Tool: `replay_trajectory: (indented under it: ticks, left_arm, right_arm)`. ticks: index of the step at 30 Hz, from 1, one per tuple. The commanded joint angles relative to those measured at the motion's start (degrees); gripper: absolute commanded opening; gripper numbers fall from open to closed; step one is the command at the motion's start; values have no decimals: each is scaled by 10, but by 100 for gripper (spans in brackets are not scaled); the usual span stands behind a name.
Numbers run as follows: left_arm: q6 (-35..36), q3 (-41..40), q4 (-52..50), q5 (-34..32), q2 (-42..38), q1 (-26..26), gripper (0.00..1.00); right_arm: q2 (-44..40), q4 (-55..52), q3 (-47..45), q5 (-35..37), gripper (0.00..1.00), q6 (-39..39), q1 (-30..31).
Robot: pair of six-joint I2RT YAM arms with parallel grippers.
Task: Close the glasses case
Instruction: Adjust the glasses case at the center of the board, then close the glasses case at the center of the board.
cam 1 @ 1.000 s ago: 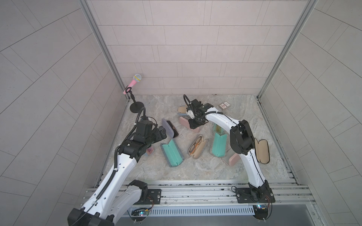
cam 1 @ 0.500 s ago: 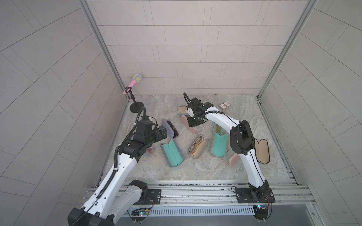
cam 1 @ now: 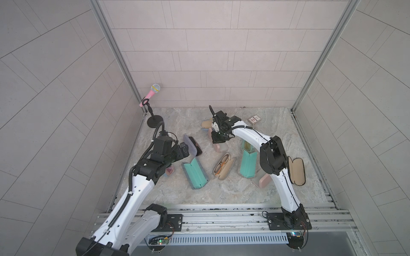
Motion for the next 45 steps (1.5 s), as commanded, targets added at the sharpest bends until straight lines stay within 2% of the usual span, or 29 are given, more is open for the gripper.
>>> replay_trajectory:
  ticks: [1,8,13,16,19,22,24,27,30,45]
  left_arm:
    - [-1,-4,-2,1,-8,3,93]
    - [-10,-10,11,11,-1,3,93]
    - [-22,-7,33,24,28,4,93]
    - [-28,2,46,37,61,3,89]
    - [-32,18,57,53,103,2,77]
    - [-32,41,60,73,153,1,53]
    - [-32,59,62,91,193,0,28]
    - [-29,95,62,127,258,-7,1]
    - [-26,133,57,135,307,-22,0]
    - [-6,293,3,134,508,-82,0]
  right_arm:
    - [10,3,14,-1,23,45,-1]
    - [-8,2,3,1,43,55,-1]
    - [-50,-6,-24,19,51,38,-2]
    - [-90,-7,-49,32,53,28,-8]
    - [-133,-7,-78,41,53,20,-22]
    - [-165,-5,-106,50,35,7,-41]
    - [-173,-4,-119,48,22,-3,-56]
    - [-163,-11,-125,31,4,-16,-80]
    - [-148,-11,-129,23,1,-26,-95]
    - [-42,-21,-89,-1,2,-59,-116]
